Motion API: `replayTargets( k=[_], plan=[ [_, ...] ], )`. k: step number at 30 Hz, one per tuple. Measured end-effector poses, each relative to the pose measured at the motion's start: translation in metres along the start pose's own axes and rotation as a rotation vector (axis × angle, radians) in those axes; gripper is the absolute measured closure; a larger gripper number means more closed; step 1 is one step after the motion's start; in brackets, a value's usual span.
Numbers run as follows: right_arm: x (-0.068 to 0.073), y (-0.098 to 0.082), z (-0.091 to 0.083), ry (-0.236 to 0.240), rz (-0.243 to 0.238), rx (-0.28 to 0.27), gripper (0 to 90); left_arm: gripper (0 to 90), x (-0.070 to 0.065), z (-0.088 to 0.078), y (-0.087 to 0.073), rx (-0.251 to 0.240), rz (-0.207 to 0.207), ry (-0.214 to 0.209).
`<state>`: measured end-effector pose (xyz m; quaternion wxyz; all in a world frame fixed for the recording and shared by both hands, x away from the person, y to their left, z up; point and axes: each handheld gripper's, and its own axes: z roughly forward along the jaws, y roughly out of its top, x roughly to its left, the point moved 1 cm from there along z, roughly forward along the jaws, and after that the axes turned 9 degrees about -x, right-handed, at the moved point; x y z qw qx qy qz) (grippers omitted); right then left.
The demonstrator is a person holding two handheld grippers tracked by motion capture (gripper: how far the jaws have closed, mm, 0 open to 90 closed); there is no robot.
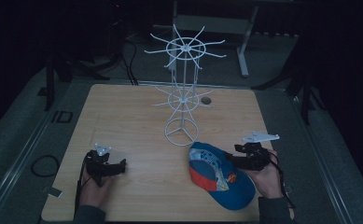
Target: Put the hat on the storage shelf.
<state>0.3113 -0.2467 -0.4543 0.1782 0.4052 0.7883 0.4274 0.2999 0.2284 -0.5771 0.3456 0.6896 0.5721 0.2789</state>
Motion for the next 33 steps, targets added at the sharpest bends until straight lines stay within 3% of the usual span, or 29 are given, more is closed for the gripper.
replayTargets(
  k=[9, 18, 33],
  plan=[
    [-0.001, 0.012, 0.008, 0.034, -0.023, 0.037, 39.4, 3.8, 0.000, 0.000, 0.000, 0.000, -0.001, 0.000],
    [-0.002, 0.021, 0.020, 0.042, -0.020, 0.115, 42.8, 3.8, 0.000, 0.000, 0.000, 0.000, -0.001, 0.000],
    [0.003, 0.027, 0.033, 0.067, -0.063, 0.163, 41.7, 3.8, 0.000, 0.000, 0.000, -0.003, -0.006, 0.001]
  ],
)
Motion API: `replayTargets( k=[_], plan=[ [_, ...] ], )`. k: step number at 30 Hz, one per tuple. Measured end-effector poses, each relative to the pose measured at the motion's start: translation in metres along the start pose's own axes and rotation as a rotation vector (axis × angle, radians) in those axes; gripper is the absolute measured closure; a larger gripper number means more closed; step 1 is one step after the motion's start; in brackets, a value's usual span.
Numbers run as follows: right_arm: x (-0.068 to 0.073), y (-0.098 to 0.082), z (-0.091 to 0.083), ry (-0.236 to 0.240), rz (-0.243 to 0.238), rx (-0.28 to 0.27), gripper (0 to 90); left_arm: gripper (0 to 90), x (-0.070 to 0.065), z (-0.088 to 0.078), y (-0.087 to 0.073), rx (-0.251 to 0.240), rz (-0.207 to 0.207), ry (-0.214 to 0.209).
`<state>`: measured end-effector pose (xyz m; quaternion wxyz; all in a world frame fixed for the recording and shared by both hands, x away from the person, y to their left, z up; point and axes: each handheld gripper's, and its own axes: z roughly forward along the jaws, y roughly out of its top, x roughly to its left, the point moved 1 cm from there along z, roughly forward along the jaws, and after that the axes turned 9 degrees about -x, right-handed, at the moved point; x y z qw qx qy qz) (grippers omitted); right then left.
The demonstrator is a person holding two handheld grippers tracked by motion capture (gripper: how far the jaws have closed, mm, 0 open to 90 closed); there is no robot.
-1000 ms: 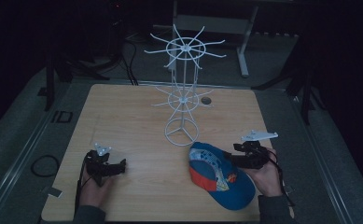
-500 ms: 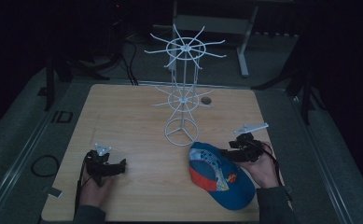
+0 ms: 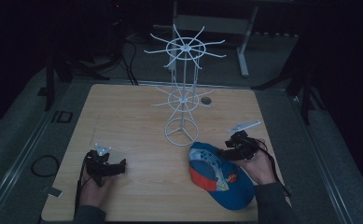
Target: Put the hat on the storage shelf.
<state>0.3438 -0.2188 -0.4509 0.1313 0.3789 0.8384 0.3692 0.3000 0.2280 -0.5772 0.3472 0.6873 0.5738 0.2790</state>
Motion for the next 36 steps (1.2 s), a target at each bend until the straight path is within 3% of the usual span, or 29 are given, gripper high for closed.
replayTargets(
  k=[15, 36],
  plan=[
    [0.007, 0.004, 0.019, 0.038, -0.053, 0.074, 38.8, 3.8, 0.000, 0.000, 0.000, 0.002, 0.003, 0.000],
    [0.006, 0.004, 0.038, 0.044, -0.066, 0.149, 38.2, 3.8, 0.000, 0.000, 0.000, 0.004, 0.007, -0.001]
  ],
)
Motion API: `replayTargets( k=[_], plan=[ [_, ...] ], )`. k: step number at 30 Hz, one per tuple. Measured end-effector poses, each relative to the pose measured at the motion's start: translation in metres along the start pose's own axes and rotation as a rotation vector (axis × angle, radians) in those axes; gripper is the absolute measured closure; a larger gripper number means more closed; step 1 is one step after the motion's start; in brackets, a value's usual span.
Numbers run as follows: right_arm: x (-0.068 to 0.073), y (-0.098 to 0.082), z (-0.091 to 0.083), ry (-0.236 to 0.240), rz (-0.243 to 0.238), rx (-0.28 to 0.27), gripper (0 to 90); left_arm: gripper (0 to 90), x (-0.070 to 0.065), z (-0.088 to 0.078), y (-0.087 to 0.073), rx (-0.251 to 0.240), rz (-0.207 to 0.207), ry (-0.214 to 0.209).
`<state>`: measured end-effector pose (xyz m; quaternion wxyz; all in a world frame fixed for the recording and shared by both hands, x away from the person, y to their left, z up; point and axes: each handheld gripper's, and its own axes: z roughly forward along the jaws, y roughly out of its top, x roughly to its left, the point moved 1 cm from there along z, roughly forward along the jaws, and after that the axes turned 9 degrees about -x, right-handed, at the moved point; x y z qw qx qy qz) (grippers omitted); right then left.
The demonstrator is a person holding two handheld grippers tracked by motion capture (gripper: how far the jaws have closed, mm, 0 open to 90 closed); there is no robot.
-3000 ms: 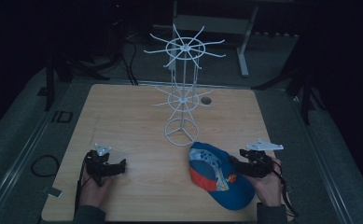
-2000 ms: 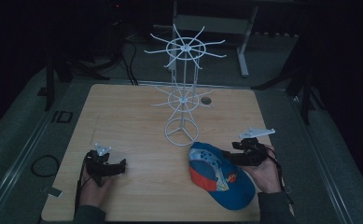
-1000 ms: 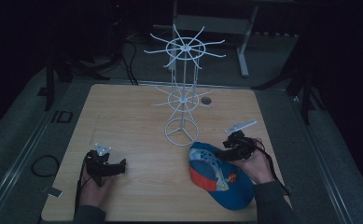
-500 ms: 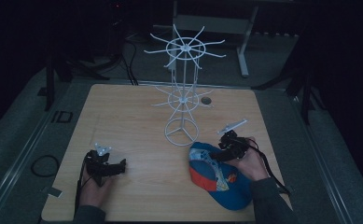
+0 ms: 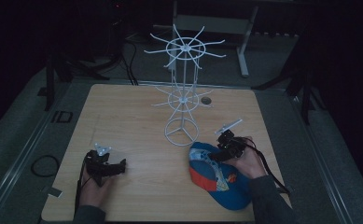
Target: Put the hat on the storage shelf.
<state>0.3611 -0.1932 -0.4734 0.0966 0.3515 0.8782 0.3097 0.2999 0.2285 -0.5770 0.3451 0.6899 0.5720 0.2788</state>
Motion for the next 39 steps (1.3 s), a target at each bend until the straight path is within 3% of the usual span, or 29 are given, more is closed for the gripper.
replayTargets(
  k=[33, 39],
  plan=[
    [-0.005, 0.001, 0.029, -0.013, -0.003, 0.121, 37.9, 3.8, 0.000, 0.000, 0.000, 0.000, -0.002, 0.000],
    [-0.006, 0.001, 0.034, -0.016, -0.004, 0.143, 42.0, 3.8, 0.000, 0.000, 0.000, 0.000, -0.002, 0.000]
  ],
)
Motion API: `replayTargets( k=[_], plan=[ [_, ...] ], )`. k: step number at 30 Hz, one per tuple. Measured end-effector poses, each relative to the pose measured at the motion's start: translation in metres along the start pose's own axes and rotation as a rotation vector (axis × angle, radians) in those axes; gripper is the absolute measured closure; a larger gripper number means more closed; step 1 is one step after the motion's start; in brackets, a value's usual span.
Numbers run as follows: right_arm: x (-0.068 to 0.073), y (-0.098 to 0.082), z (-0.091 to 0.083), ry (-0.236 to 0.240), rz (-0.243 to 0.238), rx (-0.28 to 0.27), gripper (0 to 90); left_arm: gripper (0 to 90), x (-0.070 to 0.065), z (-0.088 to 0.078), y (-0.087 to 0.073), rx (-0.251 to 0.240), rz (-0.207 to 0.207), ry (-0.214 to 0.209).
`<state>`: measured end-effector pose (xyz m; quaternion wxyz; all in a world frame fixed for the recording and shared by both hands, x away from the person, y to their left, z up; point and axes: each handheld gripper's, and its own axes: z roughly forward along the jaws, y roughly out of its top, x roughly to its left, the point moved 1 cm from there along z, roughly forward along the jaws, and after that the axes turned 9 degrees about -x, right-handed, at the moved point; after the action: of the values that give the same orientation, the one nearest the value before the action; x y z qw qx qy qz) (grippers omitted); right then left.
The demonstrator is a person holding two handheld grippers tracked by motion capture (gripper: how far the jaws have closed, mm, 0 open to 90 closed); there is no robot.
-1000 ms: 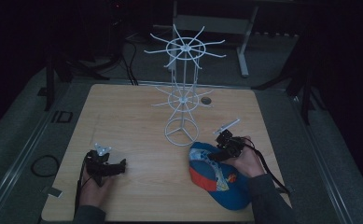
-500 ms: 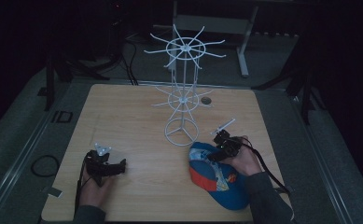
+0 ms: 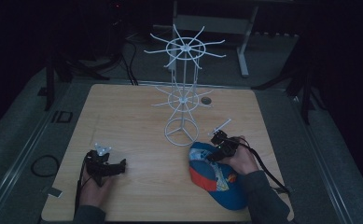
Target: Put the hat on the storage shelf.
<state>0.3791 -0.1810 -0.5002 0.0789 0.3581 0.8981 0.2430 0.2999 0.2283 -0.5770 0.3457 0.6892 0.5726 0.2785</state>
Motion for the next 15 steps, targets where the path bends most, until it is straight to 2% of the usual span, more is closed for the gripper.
replayTargets(
  k=[7, 8, 9, 15],
  plan=[
    [-0.0006, 0.0002, 0.0072, 0.009, -0.004, 0.043, 47.8, 3.8, 0.0000, 0.0000, 0.0000, 0.000, 0.000, 0.000],
    [-0.0007, 0.0001, 0.0085, 0.018, -0.003, 0.057, 55.0, 3.8, 0.0000, 0.0000, 0.0000, 0.000, 0.000, 0.000],
    [-0.0007, 0.0001, 0.0085, 0.018, -0.003, 0.057, 55.0, 3.8, 0.0000, 0.0000, 0.0000, 0.000, 0.000, 0.000],
    [0.0005, -0.0010, 0.0088, 0.042, -0.022, 0.068, 76.9, 3.8, 0.0000, 0.0000, 0.0000, 0.000, 0.000, 0.000]
  ],
)
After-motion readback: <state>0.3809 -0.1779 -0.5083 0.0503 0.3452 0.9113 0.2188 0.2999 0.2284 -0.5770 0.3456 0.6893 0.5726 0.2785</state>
